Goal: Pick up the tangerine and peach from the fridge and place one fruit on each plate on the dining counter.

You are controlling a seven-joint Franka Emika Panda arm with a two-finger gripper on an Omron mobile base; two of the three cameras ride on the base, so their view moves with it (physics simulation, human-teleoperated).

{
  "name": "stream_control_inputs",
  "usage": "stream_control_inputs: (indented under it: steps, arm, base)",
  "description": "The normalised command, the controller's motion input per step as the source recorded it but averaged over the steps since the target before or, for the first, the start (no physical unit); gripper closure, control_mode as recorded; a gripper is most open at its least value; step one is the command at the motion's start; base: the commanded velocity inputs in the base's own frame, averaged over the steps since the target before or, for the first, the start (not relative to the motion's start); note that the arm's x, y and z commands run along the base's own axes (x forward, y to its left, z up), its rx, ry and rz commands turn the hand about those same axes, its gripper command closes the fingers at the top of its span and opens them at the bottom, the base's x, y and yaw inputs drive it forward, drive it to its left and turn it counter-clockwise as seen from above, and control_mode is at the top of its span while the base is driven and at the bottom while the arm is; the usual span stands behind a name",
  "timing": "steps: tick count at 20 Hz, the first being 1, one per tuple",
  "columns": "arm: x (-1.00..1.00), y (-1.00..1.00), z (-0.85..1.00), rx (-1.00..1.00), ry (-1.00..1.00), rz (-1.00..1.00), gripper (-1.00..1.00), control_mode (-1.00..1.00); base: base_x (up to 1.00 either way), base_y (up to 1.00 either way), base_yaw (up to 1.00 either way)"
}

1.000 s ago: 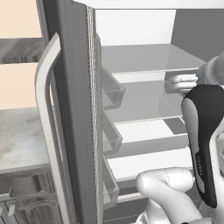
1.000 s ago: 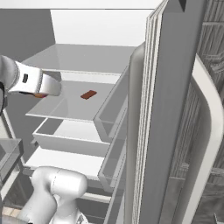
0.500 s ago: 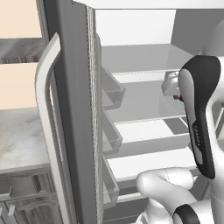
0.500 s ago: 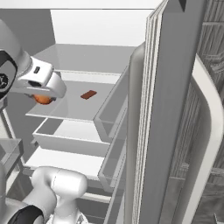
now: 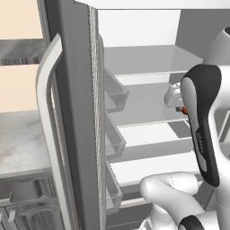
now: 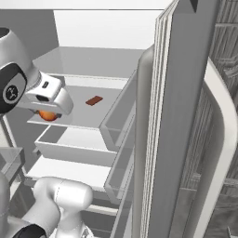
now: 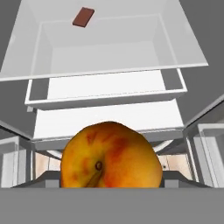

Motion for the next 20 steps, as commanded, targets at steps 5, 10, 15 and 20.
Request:
stream_control_inputs:
  steps: [5,10,15,20]
  arm:
    - [0.0,0.0,0.0,0.0,0.0,0.0,1.0,1.0]
    - [0.0,0.0,0.0,0.0,0.0,0.0,1.0,1.0]
    - [0.0,0.0,0.0,0.0,0.0,0.0,1.0,1.0]
    - [0.0,0.0,0.0,0.0,0.0,0.0,1.0,1.0]
  base:
    - [-0.13,0.0,0.0]
    - [-0.92,0.0,0.0]
    - [-1.0,0.0,0.0]
    - [-0.98,0.0,0.0]
